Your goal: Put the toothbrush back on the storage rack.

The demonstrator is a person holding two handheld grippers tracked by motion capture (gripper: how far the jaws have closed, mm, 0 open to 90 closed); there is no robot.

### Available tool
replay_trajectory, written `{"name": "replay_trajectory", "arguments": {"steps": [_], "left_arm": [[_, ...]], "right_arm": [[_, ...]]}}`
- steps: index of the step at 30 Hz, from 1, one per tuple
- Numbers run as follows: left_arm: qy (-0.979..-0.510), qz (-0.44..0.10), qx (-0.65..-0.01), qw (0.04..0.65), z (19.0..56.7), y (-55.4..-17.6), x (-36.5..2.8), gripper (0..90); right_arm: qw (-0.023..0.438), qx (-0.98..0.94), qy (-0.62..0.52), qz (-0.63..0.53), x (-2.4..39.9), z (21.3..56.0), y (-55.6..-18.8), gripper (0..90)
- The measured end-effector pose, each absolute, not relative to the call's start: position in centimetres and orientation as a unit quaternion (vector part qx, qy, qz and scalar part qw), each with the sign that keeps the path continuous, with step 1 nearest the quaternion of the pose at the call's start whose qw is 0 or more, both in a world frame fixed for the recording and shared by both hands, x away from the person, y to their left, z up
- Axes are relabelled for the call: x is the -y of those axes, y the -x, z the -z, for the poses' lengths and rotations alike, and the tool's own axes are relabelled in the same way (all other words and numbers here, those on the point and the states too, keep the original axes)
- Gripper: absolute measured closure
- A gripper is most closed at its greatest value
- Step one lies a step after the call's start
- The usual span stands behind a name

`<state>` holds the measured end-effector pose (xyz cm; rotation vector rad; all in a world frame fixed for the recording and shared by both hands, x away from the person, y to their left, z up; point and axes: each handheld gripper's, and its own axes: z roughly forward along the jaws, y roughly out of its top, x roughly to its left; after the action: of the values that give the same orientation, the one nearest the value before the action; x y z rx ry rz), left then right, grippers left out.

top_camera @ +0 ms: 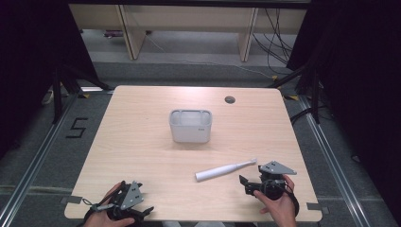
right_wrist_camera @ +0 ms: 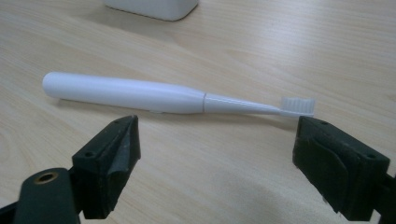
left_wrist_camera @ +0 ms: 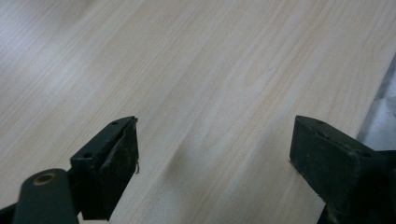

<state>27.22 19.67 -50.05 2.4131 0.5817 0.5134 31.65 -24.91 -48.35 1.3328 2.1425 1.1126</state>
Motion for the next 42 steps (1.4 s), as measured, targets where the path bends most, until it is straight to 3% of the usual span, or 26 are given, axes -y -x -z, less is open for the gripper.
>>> {"name": "replay_trajectory", "arguments": {"steps": [27,34,42], "left_arm": [[-0.901,-0.194,-0.232,0.311,50.3,-27.2,-19.5,15.3],[-0.901,-0.193,-0.233,0.310,50.3,-27.2,-19.5,15.3],[-0.901,-0.193,-0.233,0.310,50.3,-27.3,-19.5,15.3]], "right_arm": [[0.207,-0.773,-0.456,-0.389,23.5,48.3,-32.0,21.4],[0.214,-0.777,-0.447,-0.388,22.9,48.1,-32.2,26.2],[0.197,-0.790,-0.427,-0.393,21.6,48.0,-32.5,39.2]]}}
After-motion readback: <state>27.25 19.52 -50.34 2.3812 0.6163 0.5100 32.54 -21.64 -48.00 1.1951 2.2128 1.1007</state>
